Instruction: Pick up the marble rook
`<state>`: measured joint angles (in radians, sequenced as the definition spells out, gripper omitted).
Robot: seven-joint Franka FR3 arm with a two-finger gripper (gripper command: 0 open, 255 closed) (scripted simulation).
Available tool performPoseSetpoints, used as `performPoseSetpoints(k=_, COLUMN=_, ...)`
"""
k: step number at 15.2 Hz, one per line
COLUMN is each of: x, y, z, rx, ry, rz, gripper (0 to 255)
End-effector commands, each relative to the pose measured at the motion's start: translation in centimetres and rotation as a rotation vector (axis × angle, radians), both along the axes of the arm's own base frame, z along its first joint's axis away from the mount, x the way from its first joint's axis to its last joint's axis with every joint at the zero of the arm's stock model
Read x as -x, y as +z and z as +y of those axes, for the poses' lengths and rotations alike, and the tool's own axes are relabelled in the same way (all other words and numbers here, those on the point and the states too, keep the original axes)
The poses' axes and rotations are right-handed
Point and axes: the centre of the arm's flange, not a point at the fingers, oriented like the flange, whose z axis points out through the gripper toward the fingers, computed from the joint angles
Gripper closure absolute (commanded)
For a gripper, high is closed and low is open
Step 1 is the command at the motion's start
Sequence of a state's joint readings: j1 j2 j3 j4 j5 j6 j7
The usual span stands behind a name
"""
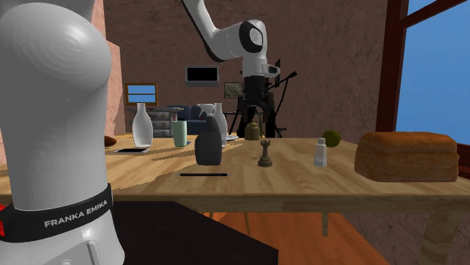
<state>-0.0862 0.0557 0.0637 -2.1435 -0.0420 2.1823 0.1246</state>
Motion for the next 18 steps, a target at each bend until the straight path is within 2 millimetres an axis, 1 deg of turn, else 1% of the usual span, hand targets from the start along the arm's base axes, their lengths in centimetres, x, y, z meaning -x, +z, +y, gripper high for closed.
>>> performPoseSetpoints(k=1, x=-2.1, y=-1.8, z=-0.2, rx=0.001, ry=-0.008, rz=-0.006, gripper=0)
performPoseSetpoints(k=5, x=-6.1, y=-4.9, z=-1.1, rx=0.002, ry=-0.022, rz=-0.015, gripper=0)
performPoseSetpoints(k=6, x=-6.5, y=-5.2, z=-1.2, rx=0.002, ry=-0.024, rz=-0.016, gripper=0)
performPoseSetpoints(k=12, x=-6.5, y=-8.3, z=-1.2, rx=0.002, ry=-0.024, rz=-0.016, gripper=0)
performPoseSetpoints(k=13, x=-6.5, y=-9.2, z=-1.2, rx=0.002, ry=-0.024, rz=-0.016, gripper=0)
performPoseSetpoints(k=15, x=-6.5, y=-9.2, z=-1.2, rx=0.002, ry=-0.024, rz=-0.016, gripper=0)
performPoseSetpoints(k=16, x=-6.5, y=-9.2, z=-1.2, rx=0.002, ry=-0.024, rz=-0.016, gripper=255)
performPoseSetpoints(k=18, x=-6.5, y=-9.2, z=-1.1, rx=0.002, ry=-0.024, rz=-0.016, gripper=255)
